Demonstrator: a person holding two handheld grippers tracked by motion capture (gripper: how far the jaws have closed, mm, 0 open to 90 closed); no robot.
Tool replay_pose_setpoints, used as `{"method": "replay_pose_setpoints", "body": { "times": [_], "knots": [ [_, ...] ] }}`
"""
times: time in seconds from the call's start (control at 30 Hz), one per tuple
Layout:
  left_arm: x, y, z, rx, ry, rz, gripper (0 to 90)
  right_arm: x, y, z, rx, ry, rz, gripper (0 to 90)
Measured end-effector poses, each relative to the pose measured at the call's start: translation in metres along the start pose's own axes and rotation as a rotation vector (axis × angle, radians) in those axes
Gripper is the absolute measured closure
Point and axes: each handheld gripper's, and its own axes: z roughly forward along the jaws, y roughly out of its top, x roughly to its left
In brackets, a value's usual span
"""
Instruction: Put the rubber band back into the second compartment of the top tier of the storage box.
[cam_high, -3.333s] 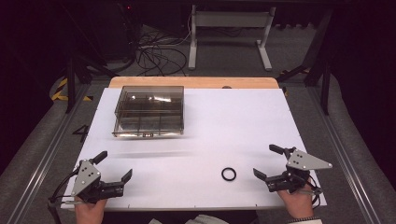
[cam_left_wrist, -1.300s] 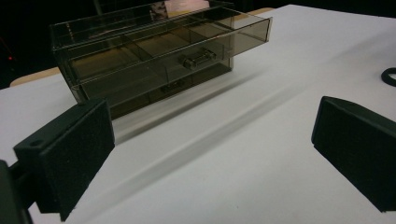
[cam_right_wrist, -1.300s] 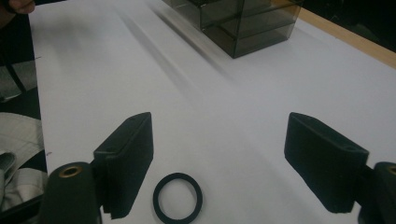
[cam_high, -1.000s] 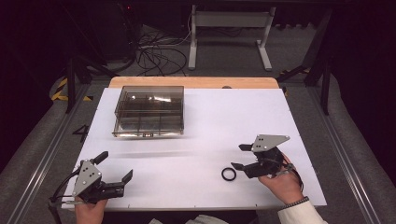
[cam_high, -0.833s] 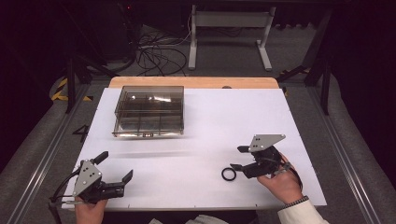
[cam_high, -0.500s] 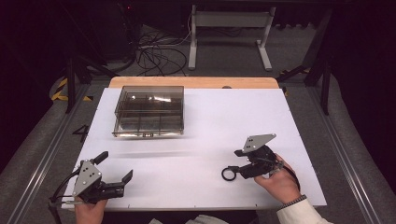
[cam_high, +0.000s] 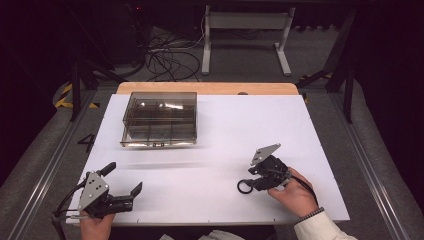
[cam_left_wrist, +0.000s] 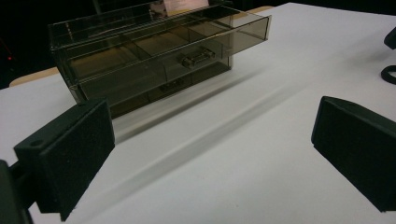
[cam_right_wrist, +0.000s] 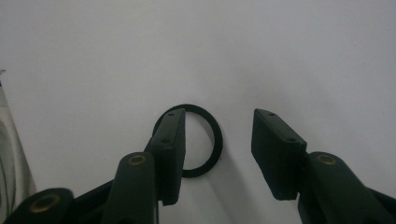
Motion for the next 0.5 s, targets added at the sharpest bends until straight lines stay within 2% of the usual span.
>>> {"method": "replay_pose_setpoints", "body": {
  "times": [0.23,0.37,0.5],
  "knots": [
    [0.000,-0.001,0.001,0.009,-0.004,-0.005,0.3,0.000,0.002,0.009,0.069,-0.030,0.016,62.8],
    [0.000,-0.001,0.001,0.009,-0.005,-0.006,0.3,0.000,0.003,0.013,0.085,-0.021,0.021,65.3],
    [0.000,-0.001,0.001,0.010,-0.006,-0.005,0.3,0.002,0.004,0.016,0.103,-0.021,0.011,72.5]
  ]
}}
